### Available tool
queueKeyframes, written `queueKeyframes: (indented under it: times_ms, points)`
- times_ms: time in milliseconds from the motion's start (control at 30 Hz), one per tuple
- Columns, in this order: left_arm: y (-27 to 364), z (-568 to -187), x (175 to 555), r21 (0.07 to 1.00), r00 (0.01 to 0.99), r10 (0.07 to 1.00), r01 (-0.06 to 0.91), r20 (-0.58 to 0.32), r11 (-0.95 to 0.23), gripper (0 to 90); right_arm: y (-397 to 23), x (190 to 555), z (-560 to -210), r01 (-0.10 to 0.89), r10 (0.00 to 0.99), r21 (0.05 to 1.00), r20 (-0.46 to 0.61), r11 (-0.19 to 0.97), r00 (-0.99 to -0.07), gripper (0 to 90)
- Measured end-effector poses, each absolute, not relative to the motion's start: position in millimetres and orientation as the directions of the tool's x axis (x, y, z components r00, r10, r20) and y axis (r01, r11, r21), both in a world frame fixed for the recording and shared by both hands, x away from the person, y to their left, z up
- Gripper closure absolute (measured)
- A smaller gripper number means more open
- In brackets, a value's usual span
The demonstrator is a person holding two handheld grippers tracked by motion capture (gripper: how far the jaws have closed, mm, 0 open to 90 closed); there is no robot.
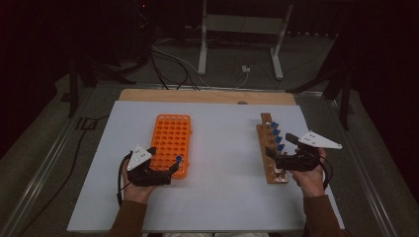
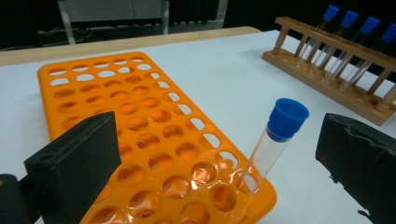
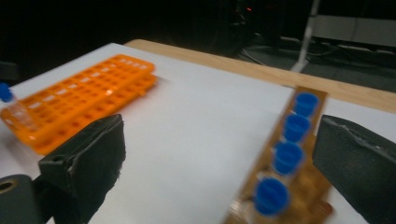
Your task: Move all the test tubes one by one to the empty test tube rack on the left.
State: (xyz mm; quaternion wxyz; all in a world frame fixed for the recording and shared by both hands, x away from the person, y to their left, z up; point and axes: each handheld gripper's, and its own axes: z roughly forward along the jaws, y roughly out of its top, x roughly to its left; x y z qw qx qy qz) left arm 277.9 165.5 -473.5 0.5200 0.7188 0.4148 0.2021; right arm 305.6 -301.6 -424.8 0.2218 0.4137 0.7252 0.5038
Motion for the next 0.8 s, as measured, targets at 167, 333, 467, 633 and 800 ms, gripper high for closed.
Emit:
queueKeyframes:
  times_ms: [167, 333, 467, 633, 800]
  points:
    - [168, -474, 278, 0.916, 0.560, 0.816, 0.387, -0.143, -0.104, 0.7, -314, 306, -431, 0.411, 0.824, 0.898, 0.111, 0.156, -0.556, 14.9]
    - [170, -473, 278, 0.918, 0.550, 0.822, 0.386, -0.147, -0.094, 0.7, -319, 308, -440, 0.441, 0.819, 0.874, 0.093, 0.206, -0.566, 33.7]
    - [171, -474, 278, 0.918, 0.546, 0.825, 0.386, -0.148, -0.091, 0.7, -316, 309, -447, 0.459, 0.810, 0.850, 0.069, 0.257, -0.582, 50.2]
    - [171, -474, 279, 0.918, 0.544, 0.826, 0.387, -0.147, -0.091, 0.7, -316, 310, -453, 0.462, 0.814, 0.841, 0.045, 0.283, -0.579, 65.3]
    - [171, -475, 279, 0.917, 0.541, 0.828, 0.390, -0.150, -0.088, 0.7, -316, 312, -456, 0.453, 0.824, 0.847, 0.031, 0.279, -0.566, 75.2]
